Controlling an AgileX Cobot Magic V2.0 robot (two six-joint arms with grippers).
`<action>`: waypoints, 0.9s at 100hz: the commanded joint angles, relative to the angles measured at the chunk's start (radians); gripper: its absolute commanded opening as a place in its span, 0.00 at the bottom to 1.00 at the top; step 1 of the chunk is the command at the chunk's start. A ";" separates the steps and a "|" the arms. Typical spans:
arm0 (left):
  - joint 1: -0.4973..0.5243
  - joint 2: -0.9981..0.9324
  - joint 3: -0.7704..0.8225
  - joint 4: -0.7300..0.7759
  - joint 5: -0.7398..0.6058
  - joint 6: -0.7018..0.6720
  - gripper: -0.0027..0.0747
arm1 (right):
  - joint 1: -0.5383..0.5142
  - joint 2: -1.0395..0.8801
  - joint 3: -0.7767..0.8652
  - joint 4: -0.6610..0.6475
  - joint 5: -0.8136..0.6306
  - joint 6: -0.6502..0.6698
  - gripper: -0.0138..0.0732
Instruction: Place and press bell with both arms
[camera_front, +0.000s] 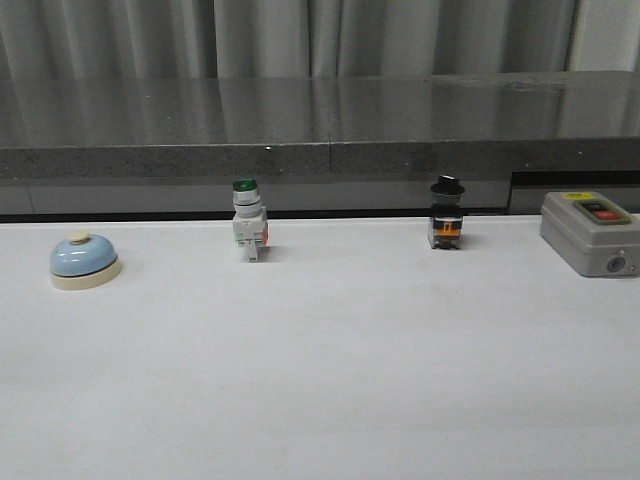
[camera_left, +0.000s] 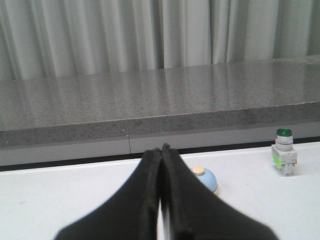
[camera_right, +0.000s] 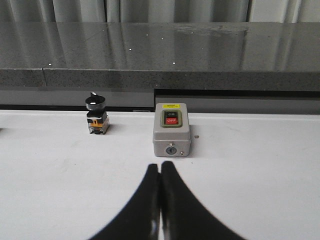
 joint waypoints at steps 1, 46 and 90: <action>0.000 -0.031 0.042 -0.008 -0.083 -0.009 0.01 | -0.007 -0.020 -0.014 -0.004 -0.085 -0.002 0.09; 0.000 -0.031 0.019 -0.008 -0.095 -0.009 0.01 | -0.007 -0.020 -0.014 -0.004 -0.085 -0.002 0.09; 0.000 0.190 -0.357 -0.066 0.226 -0.009 0.01 | -0.007 -0.020 -0.014 -0.004 -0.085 -0.002 0.09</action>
